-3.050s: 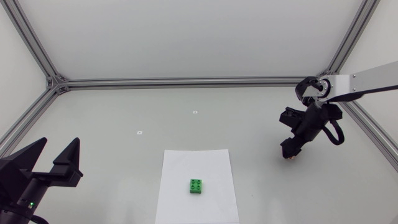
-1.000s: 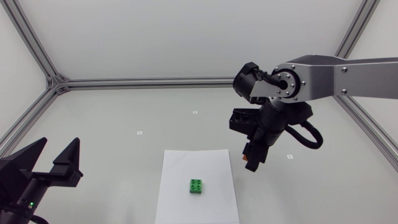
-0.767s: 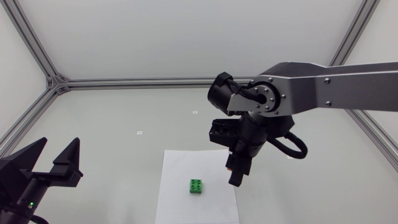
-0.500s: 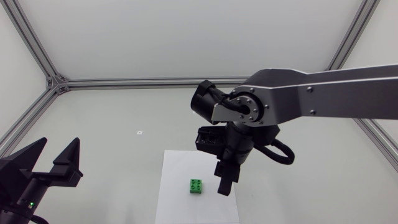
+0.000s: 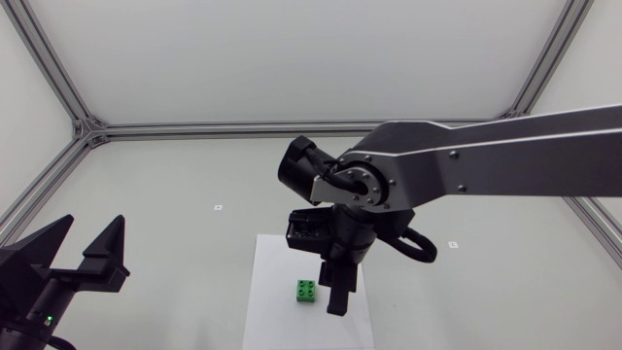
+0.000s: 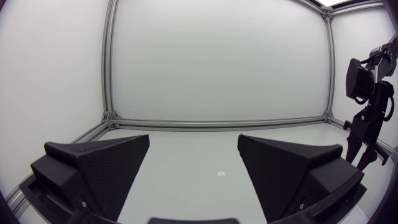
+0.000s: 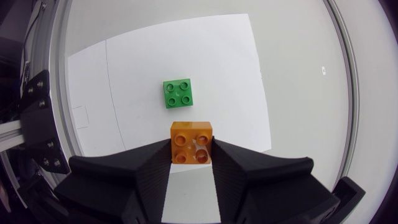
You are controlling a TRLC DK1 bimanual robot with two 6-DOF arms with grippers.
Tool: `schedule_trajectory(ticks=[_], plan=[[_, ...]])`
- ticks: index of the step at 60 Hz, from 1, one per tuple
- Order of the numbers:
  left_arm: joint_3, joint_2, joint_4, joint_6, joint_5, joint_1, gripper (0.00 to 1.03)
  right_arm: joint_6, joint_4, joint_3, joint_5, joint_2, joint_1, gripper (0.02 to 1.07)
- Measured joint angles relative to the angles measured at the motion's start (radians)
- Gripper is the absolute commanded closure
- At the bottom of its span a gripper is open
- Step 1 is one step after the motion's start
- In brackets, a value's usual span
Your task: Pick up the orange 2x2 brick with the right arm and stack it on top of the green 2x2 brick in the center
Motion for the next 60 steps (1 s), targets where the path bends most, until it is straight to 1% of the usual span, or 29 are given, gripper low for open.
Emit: schedule_trajectory(ticks=[22,37,60], plan=[[0.000,0.000,0.000,0.000,0.000,0.000,0.04,-0.075,0.032,0.018,-0.026,0.066,0.050,1.01],[0.000,0.000,0.000,0.000,0.000,0.000,0.04,-0.124,0.050,0.033,-0.053,0.084,0.051,1.01],[0.000,0.000,0.000,0.000,0.000,0.000,0.04,-0.158,0.054,0.072,-0.056,0.153,0.050,1.01]])
